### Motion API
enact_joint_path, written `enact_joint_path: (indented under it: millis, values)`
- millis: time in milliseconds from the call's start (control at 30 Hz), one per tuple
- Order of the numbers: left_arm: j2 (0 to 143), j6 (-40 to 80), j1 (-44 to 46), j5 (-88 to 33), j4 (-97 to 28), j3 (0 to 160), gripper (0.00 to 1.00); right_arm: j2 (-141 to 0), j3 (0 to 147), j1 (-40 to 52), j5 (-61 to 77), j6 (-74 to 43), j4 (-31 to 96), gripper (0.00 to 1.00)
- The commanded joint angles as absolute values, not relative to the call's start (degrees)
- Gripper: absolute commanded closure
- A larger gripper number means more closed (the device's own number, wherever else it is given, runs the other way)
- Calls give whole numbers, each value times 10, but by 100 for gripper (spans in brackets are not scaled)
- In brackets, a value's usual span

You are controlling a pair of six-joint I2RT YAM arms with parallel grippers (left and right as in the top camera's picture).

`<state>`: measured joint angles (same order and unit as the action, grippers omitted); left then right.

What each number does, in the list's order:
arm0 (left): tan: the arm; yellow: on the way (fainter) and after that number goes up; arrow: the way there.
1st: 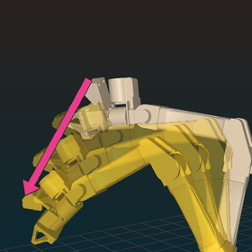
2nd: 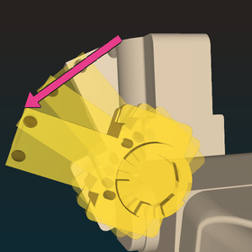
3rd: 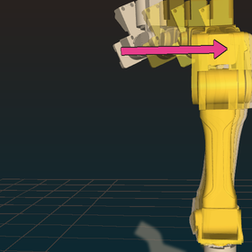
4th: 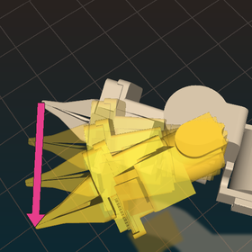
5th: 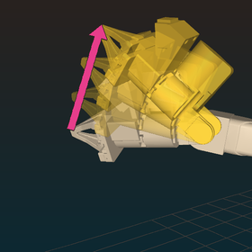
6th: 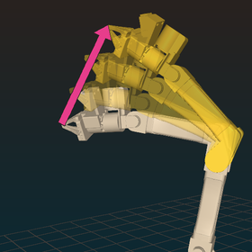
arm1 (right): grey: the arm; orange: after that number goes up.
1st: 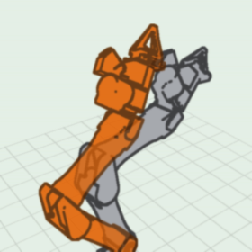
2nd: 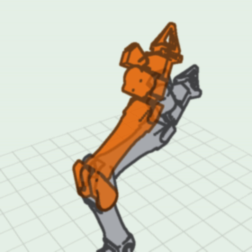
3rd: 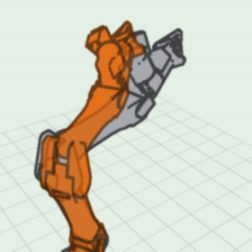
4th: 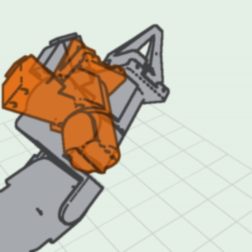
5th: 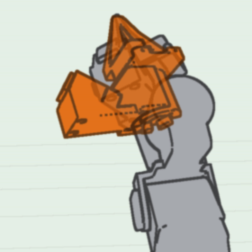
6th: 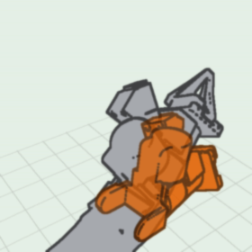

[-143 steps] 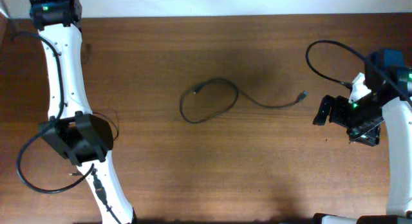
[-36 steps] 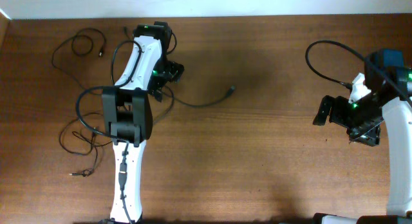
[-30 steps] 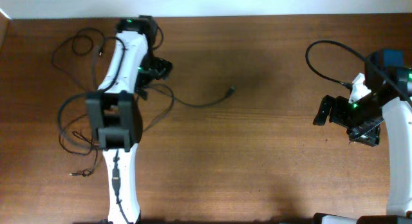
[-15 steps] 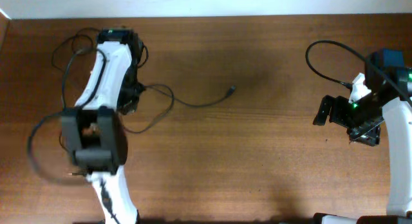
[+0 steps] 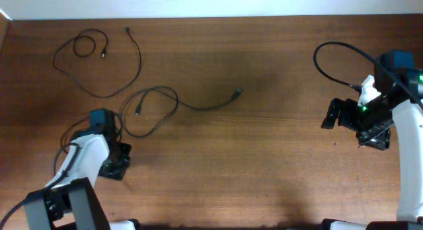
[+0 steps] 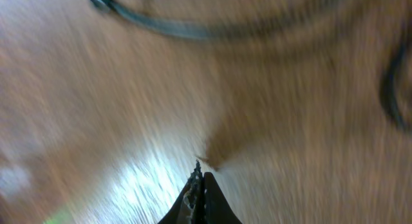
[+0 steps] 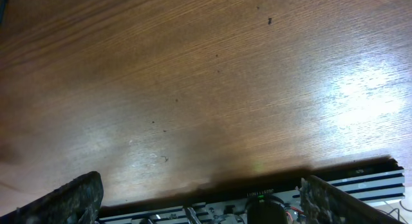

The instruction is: Untangle cables

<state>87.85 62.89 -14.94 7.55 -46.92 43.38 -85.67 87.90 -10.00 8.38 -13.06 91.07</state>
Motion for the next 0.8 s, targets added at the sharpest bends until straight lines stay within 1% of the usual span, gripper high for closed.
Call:
enact_joint_path:
  millis: [0,167,233,300,333,367,400,467,533,567,600,667,700,767]
  values:
    - [880,634,-210,148,-451,429,98,-852,880,-102,79,-129,910,2]
    - [880,634,-302,155,-336,429,92,-852,880,-102,79,-129,910,2]
    - [880,633,-337,152,-300,429,91,-852,880,-102,79,-129,910,2]
    - [880,634,-356,149,-285,429,93,-852,880,-102,79,-129,910,2]
    - [880,633,-362,163,-262,429,91,-852,880,-102,79,-129,910,2]
    - [880,613,-372,176,-239,430,93,-852,880,-102,79,-129,910,2]
    - [880,573,-382,152,-235,437,100,-852,880,-102,79,-129,910,2]
    - [877,492,-388,-13,-288,456,100,-852,880,-102,79,-129,910,2]
    - [854,492,-388,-157,-365,472,100,-852,880,-102,79,-129,910,1]
    - [828,491,-388,-202,-416,479,100,-852,880,-102,79,-129,910,2]
    - [798,491,-388,-208,-456,482,100,-852,880,-102,79,-129,910,2]
    - [740,491,-386,-211,-490,481,100,-852,880,-102,79,-129,910,1]
    - [721,491,-376,-208,-479,481,100,-852,880,-102,79,-129,910,1]
    - [712,492,-340,-159,-422,479,100,-852,880,-102,79,-129,910,2]
